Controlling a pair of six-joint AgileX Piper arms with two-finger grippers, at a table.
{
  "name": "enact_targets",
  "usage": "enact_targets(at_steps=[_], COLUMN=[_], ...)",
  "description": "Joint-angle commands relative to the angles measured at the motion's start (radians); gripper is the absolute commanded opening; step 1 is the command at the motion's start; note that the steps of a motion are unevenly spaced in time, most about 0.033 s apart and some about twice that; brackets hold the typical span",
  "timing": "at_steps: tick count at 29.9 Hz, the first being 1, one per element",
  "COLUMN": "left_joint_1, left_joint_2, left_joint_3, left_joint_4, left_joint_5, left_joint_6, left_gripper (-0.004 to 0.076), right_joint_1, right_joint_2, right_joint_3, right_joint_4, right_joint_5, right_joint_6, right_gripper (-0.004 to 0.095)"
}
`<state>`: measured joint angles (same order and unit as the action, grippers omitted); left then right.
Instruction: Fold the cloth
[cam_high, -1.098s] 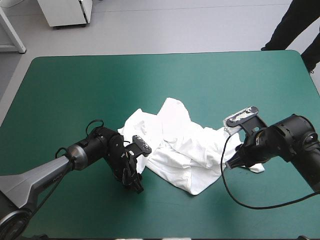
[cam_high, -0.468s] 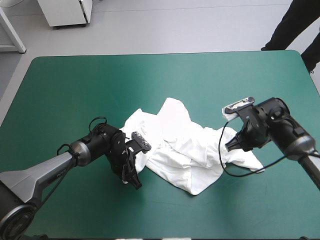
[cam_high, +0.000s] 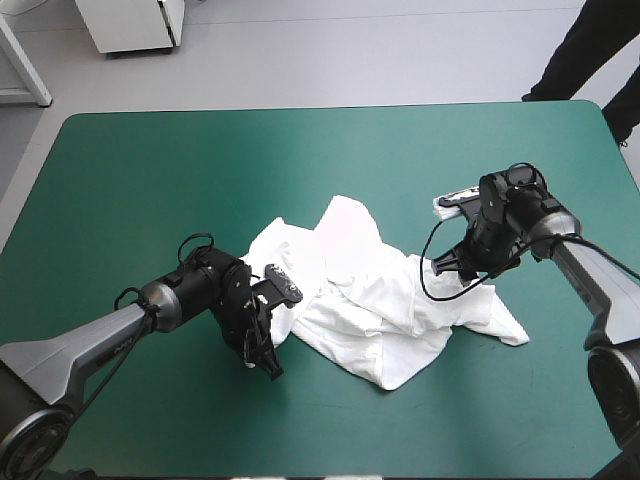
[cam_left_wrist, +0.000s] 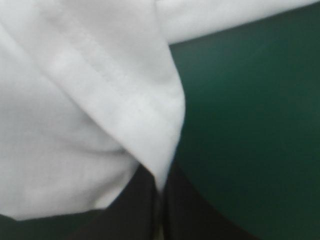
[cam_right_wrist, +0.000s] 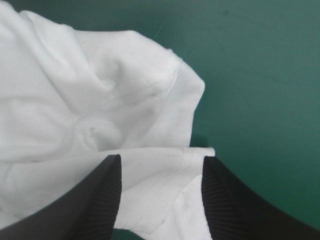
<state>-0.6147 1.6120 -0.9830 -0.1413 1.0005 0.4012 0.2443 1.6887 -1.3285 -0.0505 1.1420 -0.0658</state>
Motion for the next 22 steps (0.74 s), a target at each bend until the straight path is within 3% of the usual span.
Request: enact_targets(at_steps=[1,10,22], left_joint_1=[-0.012,-0.012,-0.012], left_joint_2=[0.019,0.019,0.019], left_joint_3=[0.018,0.018,0.018], left_joint_4=[-0.109,-0.109,-0.109], left_joint_5=[0.008,0.007,0.005], left_joint_6=[-0.001,0.006,0.001], left_gripper=[-0.0022,-0.0022,-0.0022], right_joint_1=[-0.017,-0.147,-0.157], right_joint_2=[-0.025,-0.021,0.034], right_joint_3=[-0.031,-0.027,0.099], right_joint_4=[-0.032,0.066,0.084], right_joint_5=[-0.002,0.021,-0.021], right_joint_6=[-0.009,-0.021,-0.031], right_gripper=[0.0479,0.0479,0.0477])
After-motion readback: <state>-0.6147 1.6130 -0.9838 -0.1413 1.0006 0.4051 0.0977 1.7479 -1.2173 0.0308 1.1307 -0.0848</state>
